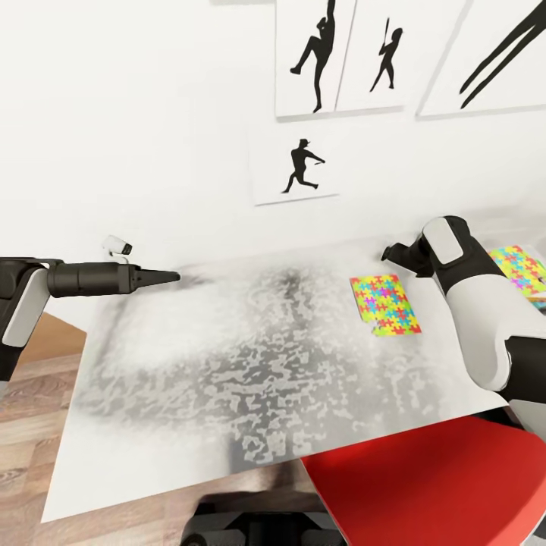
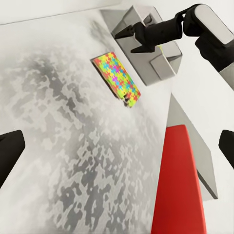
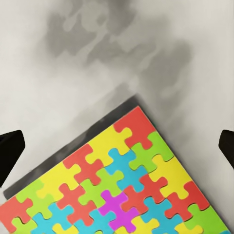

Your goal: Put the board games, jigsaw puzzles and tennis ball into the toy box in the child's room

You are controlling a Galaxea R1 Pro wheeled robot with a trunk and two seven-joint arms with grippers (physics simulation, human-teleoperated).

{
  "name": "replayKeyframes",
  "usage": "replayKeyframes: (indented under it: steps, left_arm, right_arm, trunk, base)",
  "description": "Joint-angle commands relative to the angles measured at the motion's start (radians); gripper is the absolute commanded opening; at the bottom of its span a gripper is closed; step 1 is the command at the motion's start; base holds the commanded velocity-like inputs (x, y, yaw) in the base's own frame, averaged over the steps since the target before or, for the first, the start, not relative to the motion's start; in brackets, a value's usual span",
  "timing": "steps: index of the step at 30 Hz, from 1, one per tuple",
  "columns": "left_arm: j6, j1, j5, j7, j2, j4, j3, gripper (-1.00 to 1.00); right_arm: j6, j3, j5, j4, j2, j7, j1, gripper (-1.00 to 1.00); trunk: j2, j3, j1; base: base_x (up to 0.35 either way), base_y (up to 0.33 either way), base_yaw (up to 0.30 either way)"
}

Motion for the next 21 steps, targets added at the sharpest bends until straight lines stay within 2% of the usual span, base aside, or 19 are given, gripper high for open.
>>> replayKeyframes:
  steps: [1,21]
  left_arm:
    - [0.005,-0.001,0.002,-0.002,0.001,0.000,-0.002,1.00]
    - [0.005,-0.001,0.001,-0.004,0.001,0.000,-0.002,1.00]
  right_arm:
    - [0.002,-0.001,-0.010,-0.001,0.000,-0.009,-0.001,1.00]
    - [0.004,-0.002,-0.017,-0.001,0.001,-0.007,-0.001,1.00]
  trunk:
    - [-0.002,-0.003,0.000]
    - [-0.002,-0.036,0.000]
  base:
    - [0.000,0.000,0.000]
    - [0.000,0.000,0.000]
